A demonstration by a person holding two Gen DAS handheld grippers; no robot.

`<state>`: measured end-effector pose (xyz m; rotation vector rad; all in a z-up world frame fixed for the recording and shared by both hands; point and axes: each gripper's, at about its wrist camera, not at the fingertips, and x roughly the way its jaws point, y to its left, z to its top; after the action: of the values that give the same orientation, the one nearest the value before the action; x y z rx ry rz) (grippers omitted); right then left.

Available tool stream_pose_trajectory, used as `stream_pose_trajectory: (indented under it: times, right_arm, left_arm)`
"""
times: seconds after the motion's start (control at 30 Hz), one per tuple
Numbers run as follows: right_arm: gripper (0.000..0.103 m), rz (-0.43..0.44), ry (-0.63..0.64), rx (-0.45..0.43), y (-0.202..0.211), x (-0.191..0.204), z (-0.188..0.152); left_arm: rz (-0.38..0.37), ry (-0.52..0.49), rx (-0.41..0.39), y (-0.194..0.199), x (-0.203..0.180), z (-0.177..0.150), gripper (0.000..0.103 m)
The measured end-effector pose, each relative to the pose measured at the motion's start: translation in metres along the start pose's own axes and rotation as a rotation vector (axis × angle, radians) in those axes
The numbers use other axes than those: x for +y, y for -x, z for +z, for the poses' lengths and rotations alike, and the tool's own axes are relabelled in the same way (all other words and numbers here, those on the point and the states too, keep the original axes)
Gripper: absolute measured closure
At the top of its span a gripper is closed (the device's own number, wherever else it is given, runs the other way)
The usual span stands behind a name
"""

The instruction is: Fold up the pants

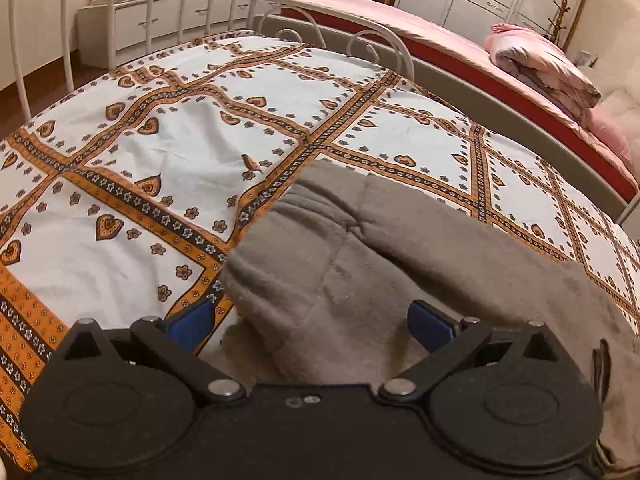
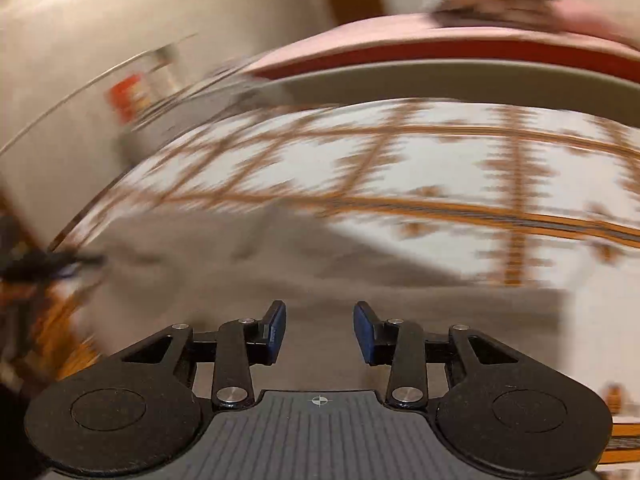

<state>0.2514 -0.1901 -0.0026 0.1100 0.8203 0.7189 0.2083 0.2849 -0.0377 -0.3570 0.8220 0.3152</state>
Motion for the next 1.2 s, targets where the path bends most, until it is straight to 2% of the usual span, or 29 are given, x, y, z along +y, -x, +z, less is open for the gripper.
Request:
stream_pose_trajectory:
  times: [0.17,0.27,0.43,0.53,0.6,0.9,1.1,1.2]
  right_arm:
    - [0.065,0.129,0.085,0.052,-0.021,0.051,-0.028]
    - [0.065,0.171,0.106,0.059,-0.032,0.062,-0.04]
    - [0.065,0.135,0.188,0.089,-0.051,0.074,-0.05]
    - [0.065,0.141,0.234,0.077,-0.05,0.078,-0.056]
    - [0.069,0.116,0.257,0.077,-0.053,0.08,-0.059]
    - [0.071,0.108,0.224,0.067,-0.052,0.08,-0.059]
    - [0.084,0.092,0.199,0.038,-0.047,0.078,-0.056]
    - [0.084,0.093,0.172,0.002,-0.041,0.076,-0.052]
  left_arm:
    - [0.002,0.016,-0.009,0.005,0.005,0.001,0.006]
    - [0.008,0.022,-0.012,0.011,0.011,0.0,0.006]
    - [0.018,0.045,-0.018,0.02,0.021,-0.004,0.006]
    - [0.021,0.05,-0.009,0.022,0.025,-0.007,0.006]
    - [0.024,0.036,-0.003,0.025,0.025,-0.01,0.006]
    - [0.036,-0.034,0.027,0.032,0.026,-0.023,0.006]
    - [0.032,-0.056,0.035,0.034,0.024,-0.027,0.006]
    - [0.024,-0.08,0.042,0.034,0.022,-0.029,0.006]
